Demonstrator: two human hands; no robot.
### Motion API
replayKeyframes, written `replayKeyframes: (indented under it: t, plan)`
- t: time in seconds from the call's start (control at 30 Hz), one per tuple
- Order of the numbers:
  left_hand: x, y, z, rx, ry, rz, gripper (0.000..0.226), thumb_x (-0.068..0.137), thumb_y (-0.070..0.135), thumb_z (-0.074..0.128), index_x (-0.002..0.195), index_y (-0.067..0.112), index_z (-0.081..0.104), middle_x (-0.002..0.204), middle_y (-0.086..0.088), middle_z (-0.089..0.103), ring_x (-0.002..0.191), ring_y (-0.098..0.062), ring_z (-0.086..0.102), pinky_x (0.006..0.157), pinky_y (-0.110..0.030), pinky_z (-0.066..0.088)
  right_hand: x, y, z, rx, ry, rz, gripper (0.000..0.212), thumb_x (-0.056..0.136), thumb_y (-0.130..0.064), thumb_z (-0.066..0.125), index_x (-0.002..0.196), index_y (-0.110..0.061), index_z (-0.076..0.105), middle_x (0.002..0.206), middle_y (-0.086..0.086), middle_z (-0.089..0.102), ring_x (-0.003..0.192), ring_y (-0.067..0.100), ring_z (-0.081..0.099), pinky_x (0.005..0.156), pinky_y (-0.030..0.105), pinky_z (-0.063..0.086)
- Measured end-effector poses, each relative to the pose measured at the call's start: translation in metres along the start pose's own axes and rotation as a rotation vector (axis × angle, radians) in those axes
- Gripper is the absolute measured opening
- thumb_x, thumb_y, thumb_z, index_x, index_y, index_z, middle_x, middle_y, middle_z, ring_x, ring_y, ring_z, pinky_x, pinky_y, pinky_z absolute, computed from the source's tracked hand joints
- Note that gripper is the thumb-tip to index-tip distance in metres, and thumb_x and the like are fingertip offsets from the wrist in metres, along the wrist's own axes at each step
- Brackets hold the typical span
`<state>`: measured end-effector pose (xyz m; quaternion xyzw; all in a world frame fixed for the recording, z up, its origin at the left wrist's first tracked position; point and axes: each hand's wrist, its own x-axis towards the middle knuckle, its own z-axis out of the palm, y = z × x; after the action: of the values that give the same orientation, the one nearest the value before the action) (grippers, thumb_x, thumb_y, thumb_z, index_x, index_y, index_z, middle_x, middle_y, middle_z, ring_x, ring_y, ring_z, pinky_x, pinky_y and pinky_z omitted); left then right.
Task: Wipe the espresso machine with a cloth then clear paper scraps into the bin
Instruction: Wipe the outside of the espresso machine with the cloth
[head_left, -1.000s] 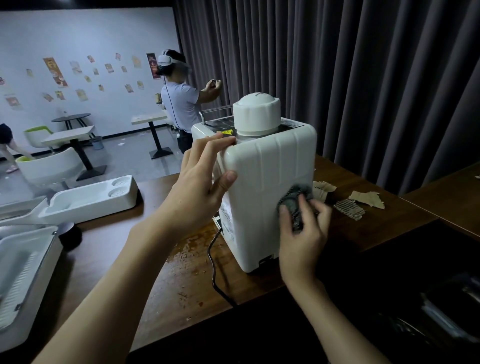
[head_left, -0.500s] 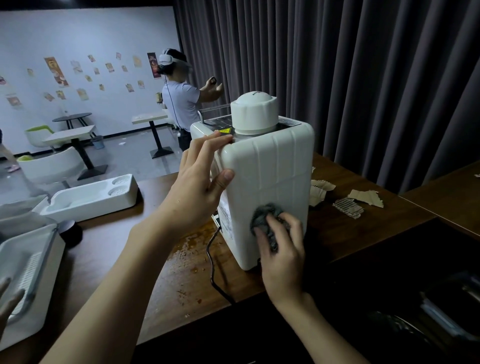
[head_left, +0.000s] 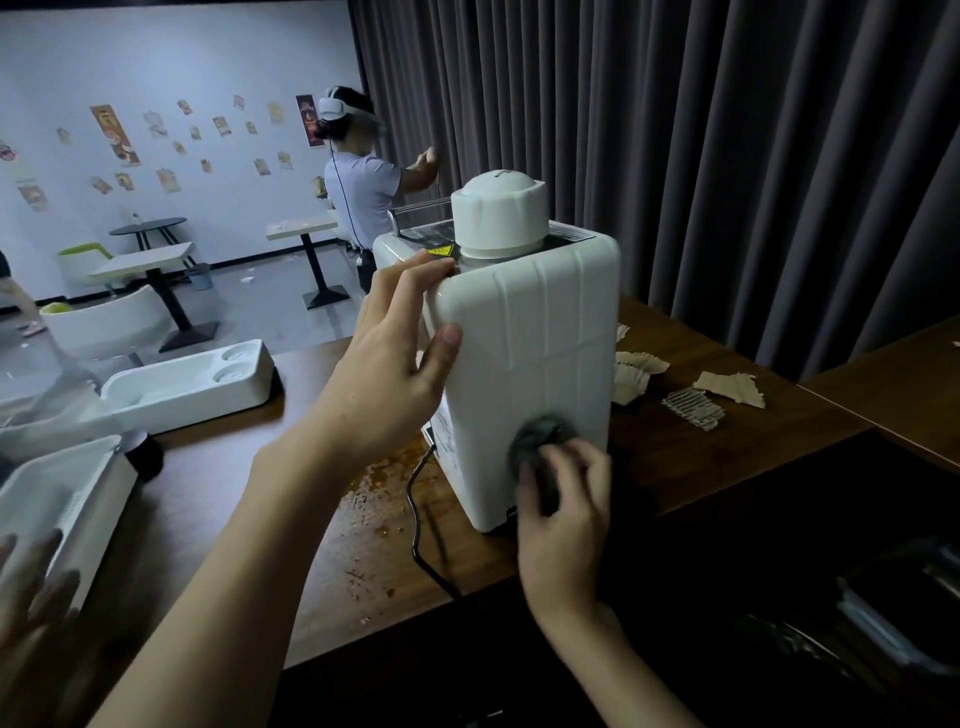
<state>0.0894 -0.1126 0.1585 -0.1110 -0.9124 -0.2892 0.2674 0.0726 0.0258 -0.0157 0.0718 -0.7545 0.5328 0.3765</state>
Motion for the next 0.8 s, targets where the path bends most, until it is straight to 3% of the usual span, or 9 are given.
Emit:
replayKeyframes:
  t: [0.13, 0.27, 0.4, 0.5, 0.63, 0.8]
  plan:
    - [-0.003, 0.008, 0.009, 0.052, 0.085, -0.029, 0.043, 0.104, 0.028, 0.045, 0.146, 0.028, 0.035, 0.153, 0.011, 0.030, 0.136, -0.018, 0.042, 0.111, -0.052, 0.039, -0.033, -0.005, 0.004, -0.012, -0.155, -0.141, 0.023, 0.081, -0.011, 0.076, 0.103, -0.012, 0.072, 0.120, 0.009, 0.052, 0.113, 0.017, 0.053, 0.095, 0.023, 0.047]
    - [-0.006, 0.013, 0.020, 0.033, 0.159, -0.055, 0.046, 0.100, 0.030, 0.042, 0.145, 0.027, 0.034, 0.157, 0.013, 0.029, 0.132, -0.006, 0.041, 0.112, -0.052, 0.037, -0.019, 0.005, -0.002, -0.011, -0.155, -0.147, 0.021, 0.081, -0.011, 0.076, 0.103, -0.010, 0.073, 0.114, 0.007, 0.055, 0.106, 0.012, 0.054, 0.090, 0.021, 0.048]
    - [-0.006, 0.009, 0.022, 0.029, 0.170, -0.045, 0.044, 0.102, 0.031, 0.045, 0.144, 0.034, 0.033, 0.157, 0.021, 0.027, 0.116, 0.016, 0.036, 0.109, -0.046, 0.040, 0.011, 0.024, -0.014, -0.029, -0.047, 0.004, 0.020, 0.084, -0.012, 0.074, 0.104, -0.008, 0.073, 0.107, 0.004, 0.057, 0.097, 0.011, 0.056, 0.081, 0.025, 0.050]
    - [-0.006, 0.005, 0.024, 0.011, 0.192, -0.038, 0.044, 0.102, 0.030, 0.049, 0.143, 0.038, 0.035, 0.156, 0.023, 0.029, 0.117, 0.029, 0.031, 0.104, -0.032, 0.038, 0.031, 0.039, -0.022, -0.047, 0.007, 0.170, 0.021, 0.084, -0.011, 0.074, 0.105, -0.006, 0.073, 0.102, 0.003, 0.056, 0.090, 0.015, 0.059, 0.074, 0.010, 0.041]
    - [-0.006, 0.004, 0.025, -0.035, 0.234, -0.032, 0.045, 0.101, 0.026, 0.054, 0.143, 0.036, 0.041, 0.156, 0.016, 0.034, 0.130, 0.014, 0.035, 0.111, -0.035, 0.041, 0.032, 0.042, -0.022, -0.059, -0.002, 0.267, 0.019, 0.085, -0.013, 0.073, 0.103, -0.008, 0.072, 0.101, 0.003, 0.057, 0.085, 0.013, 0.057, 0.065, 0.006, 0.033]
    - [-0.004, 0.004, 0.026, -0.055, 0.240, -0.023, 0.047, 0.099, 0.024, 0.056, 0.142, 0.036, 0.041, 0.156, 0.012, 0.034, 0.137, 0.006, 0.034, 0.114, -0.043, 0.041, -0.001, 0.023, -0.013, -0.038, -0.096, 0.178, 0.013, 0.082, -0.016, 0.077, 0.092, -0.012, 0.071, 0.096, 0.002, 0.059, 0.084, 0.019, 0.061, 0.069, 0.023, 0.043]
